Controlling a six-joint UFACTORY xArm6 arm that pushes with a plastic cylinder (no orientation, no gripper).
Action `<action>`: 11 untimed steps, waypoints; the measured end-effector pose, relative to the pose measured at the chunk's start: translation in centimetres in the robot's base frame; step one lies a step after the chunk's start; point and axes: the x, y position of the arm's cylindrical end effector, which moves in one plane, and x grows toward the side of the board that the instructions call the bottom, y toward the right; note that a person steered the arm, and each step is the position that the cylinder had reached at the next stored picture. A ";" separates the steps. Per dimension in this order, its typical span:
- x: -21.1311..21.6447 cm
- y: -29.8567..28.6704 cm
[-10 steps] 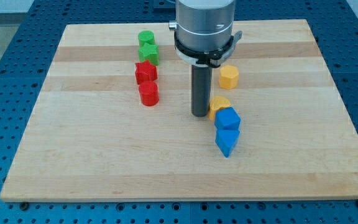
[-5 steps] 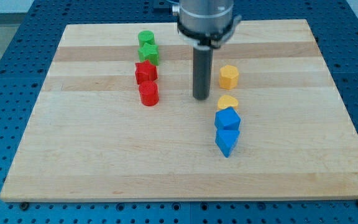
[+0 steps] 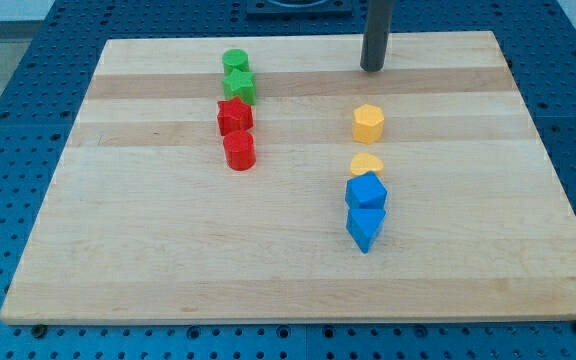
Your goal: Move the yellow hexagon to the top of the yellow heart
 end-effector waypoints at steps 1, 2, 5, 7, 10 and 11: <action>3.1 0.0; 4.8 1.2; 8.9 1.3; 10.0 1.3; 12.5 1.7; 11.3 2.5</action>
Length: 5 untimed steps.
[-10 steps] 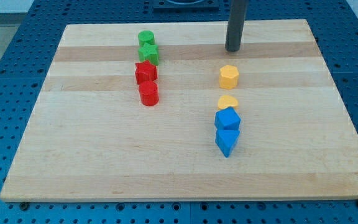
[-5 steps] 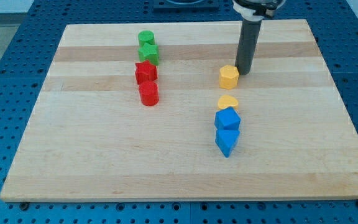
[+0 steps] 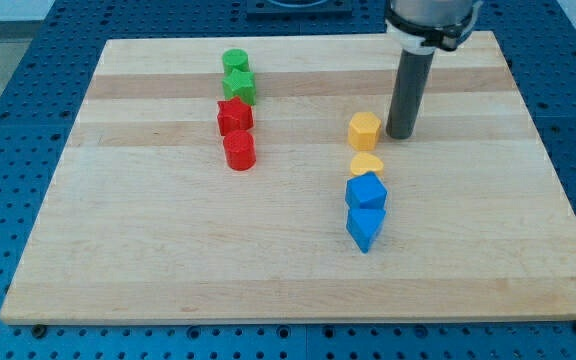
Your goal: Move the yellow hexagon to the top of the yellow heart
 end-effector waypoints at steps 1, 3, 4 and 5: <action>-3.3 -0.6; -2.4 -1.6; -1.0 -1.7; -2.3 -1.7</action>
